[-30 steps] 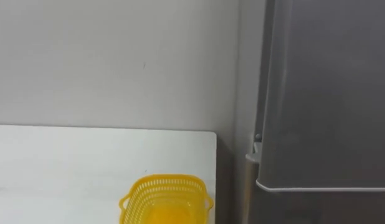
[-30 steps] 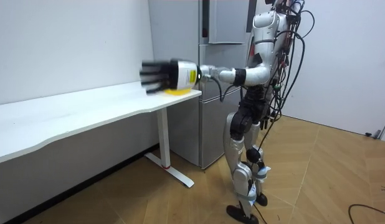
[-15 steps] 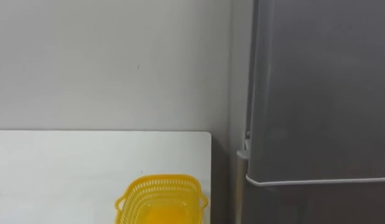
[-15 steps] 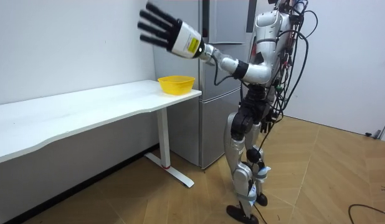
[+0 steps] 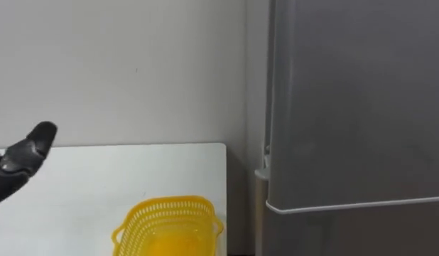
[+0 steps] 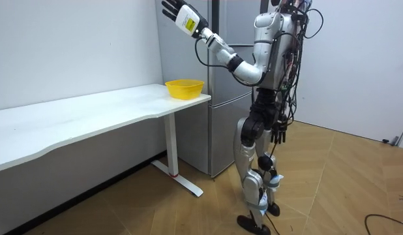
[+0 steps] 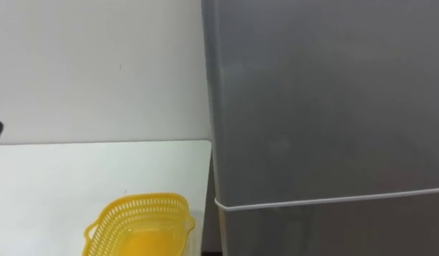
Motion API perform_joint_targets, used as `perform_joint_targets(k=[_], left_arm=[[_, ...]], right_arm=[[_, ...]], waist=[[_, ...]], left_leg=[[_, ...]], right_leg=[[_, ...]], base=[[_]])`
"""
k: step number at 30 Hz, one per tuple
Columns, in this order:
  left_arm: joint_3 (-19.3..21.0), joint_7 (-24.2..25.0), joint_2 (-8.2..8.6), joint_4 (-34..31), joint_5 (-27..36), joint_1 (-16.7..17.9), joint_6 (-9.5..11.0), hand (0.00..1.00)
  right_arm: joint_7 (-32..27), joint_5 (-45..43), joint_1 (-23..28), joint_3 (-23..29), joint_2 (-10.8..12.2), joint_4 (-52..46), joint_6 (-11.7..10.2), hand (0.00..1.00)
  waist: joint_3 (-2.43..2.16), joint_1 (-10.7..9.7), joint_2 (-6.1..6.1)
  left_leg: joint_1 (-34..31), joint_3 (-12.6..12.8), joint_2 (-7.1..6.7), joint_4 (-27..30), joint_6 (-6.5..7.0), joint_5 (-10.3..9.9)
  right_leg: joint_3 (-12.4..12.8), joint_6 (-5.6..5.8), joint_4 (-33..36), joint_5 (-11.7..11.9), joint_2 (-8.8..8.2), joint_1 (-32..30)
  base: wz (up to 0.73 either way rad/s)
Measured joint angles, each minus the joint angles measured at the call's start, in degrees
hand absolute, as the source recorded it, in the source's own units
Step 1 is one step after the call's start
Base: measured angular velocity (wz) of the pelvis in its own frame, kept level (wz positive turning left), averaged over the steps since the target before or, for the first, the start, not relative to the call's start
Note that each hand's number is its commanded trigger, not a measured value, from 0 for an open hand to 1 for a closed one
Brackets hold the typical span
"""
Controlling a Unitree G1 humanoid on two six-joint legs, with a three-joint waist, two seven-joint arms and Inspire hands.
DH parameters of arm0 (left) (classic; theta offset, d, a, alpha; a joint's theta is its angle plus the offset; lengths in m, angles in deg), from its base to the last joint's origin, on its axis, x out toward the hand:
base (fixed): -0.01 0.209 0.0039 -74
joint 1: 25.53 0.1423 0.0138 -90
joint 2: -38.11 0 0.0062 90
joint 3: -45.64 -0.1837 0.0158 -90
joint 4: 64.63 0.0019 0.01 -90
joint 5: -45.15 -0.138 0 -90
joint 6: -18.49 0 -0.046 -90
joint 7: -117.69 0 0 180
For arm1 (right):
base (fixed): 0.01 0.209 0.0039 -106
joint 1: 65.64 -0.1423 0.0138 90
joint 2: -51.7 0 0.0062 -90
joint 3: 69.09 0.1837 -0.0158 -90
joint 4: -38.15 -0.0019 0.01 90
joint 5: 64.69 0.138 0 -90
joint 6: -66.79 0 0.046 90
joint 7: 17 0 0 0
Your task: Retrieve from the upper fridge
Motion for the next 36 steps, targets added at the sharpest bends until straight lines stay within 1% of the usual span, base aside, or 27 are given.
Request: perform_joint_targets(k=[1, 2, 3, 5, 8, 12, 14, 16, 20, 23, 26, 29, 33, 36], left_arm=[[-0.5, 0.8, 0.0, 0.0, 0.0, 0.0, -0.3, 0.0], [-1.5, 2.6, 0.0, 0.0, 0.0, 0.0, -1.1, 0.0], [-2.0, 3.4, 0.0, 0.0, 0.0, 0.0, -1.4, 0.0], [-3.2, 6.7, 0.01, 0.0, -0.1, 0.0, -2.6, 0.0], [-4.0, 9.6, 0.01, 0.0, -0.1, 0.0, -3.7, 0.0], [-4.8, 11.8, 0.01, 0.0, -0.1, -0.1, -4.4, 0.0], [-5.2, 13.1, 0.01, 0.0, -0.1, -0.2, -5.7, 0.0], [-5.3, 14.1, 0.01, 0.0, -0.1, -0.2, -6.5, 0.0], [-5.8, 16.3, 0.02, 0.0, -0.1, -0.2, -8.0, 0.0], [-6.8, 18.2, 0.03, 0.0, -0.1, -0.5, -8.5, 0.0], [-8.8, 20.6, 0.05, 0.0, 0.0, -1.0, -8.7, 0.0], [-10.9, 23.5, 0.03, 0.1, 0.0, -1.0, -8.8, 0.0], [-12.6, 26.4, -0.03, 0.1, 0.0, -1.0, -9.8, 0.0], [-13.5, 28.6, -0.6, 0.1, 0.2, -1.0, -10.0, 0.0]], right_arm=[[0.0, 0.0, 0.0, 0.0, 0.0, 0.0, 0.0, 0.0], [0.0, 0.0, -0.1, -0.1, 0.0, 0.0, 0.1, 0.0], [0.0, 0.0, 0.0, -0.2, 0.0, 0.0, 0.1, 0.0], [-0.2, 0.0, 0.0, -0.7, 0.0, 0.1, 0.4, 0.0], [-0.9, 0.0, -0.2, -2.1, 0.0, 0.2, 0.4, 0.0], [-1.9, 0.1, -0.4, -2.2, 0.0, 0.3, 0.4, 0.0], [-2.1, 0.5, -0.6, -2.2, 0.0, 0.3, 0.5, 0.0], [-2.0, 0.5, -0.7, -2.2, 0.0, 0.3, 0.5, 0.0], [-1.9, 0.5, -0.9, -2.5, 0.0, 0.7, 1.6, 0.0], [-1.8, 0.5, -0.9, -3.9, -0.1, 0.7, 1.8, 0.0], [-1.7, 0.2, -0.9, -4.4, -0.1, 0.6, 1.7, 0.0], [-1.3, 0.2, -0.9, -4.5, -0.1, 0.6, 1.7, 0.0], [-1.3, 0.3, -1.3, -4.6, -0.3, 0.7, 1.7, 0.0], [-1.3, 0.7, -2.0, -6.5, -0.6, 1.8, 1.7, 0.0]], waist=[[-0.1, -0.1, 0.16], [-0.15, -0.2, 0.19], [-0.16, -0.2, 0.21], [-0.18, -0.2, 0.18], [-0.27, -0.2, 0.37], [-0.28, -0.4, 0.48], [-0.3, -0.4, 0.6], [-0.26, -0.4, 0.8], [-0.2, -0.7, 1.14], [-0.17, -0.8, 1.11], [-0.19, -1.4, 1.18], [-0.19, -1.5, 1.19], [-0.33, -1.8, 1.43], [-0.32, -1.9, 1.51]], left_leg=[[0.0, 0.1, -0.01, 0.0, 0.0, 0.0], [0.0, 0.4, 0.0, 0.0, 0.0, 0.0], [0.0, 0.5, 0.01, 0.0, 0.0, 0.0], [0.1, 0.6, 0.03, 0.0, 0.0, 0.0], [0.2, 0.7, 0.13, 0.0, 0.0, 0.0], [0.2, 0.6, 0.12, -0.1, 0.0, 0.0], [0.2, 0.6, 0.11, -0.1, 0.0, 0.0], [0.2, 0.6, 0.13, -0.1, 0.0, 0.0], [0.2, 0.6, 0.17, 0.0, 0.0, 0.0], [-0.3, 0.7, 0.17, 0.1, 0.0, 0.0], [-1.0, 0.9, 0.22, 0.4, 0.01, 0.0], [-0.9, 2.0, 0.37, 0.4, 0.01, 0.0], [-1.3, 2.4, 0.45, 0.5, 0.0, 0.0], [-1.3, 2.9, 0.69, 0.5, 0.0, 0.0]], right_leg=[[0.0, 0.0, 0.0, 0.0, -0.01, 0.0], [0.2, 0.0, 0.0, 0.0, -0.03, -0.1], [0.4, 0.0, 0.0, 0.0, -0.01, -0.1], [0.8, 0.01, 0.2, 0.0, -0.02, -0.2], [1.2, 0.01, 0.8, 0.0, -0.01, -0.6], [1.1, 0.0, 0.7, 0.0, -0.02, -0.6], [1.1, 0.0, 0.7, 0.0, -0.02, -0.6], [1.1, -0.02, 0.8, 0.0, -0.01, -0.7], [1.1, -0.07, 1.0, 0.1, 0.04, -0.8], [1.3, -0.07, 0.9, 0.1, 0.05, -1.5], [1.5, -0.06, 0.9, 0.2, 0.09, -2.0], [2.4, -0.11, 1.1, 0.2, 0.23, -2.3], [2.8, -0.23, 1.1, 0.4, 0.31, -2.8], [3.1, -0.28, 1.6, 0.5, 0.42, -2.9]], base=[[-0.1], [-0.07], [-0.11], [-0.09], [-0.07], [-0.01], [0.0], [0.0], [0.0], [0.0], [0.0], [-0.15], [-0.1], [-0.08]])
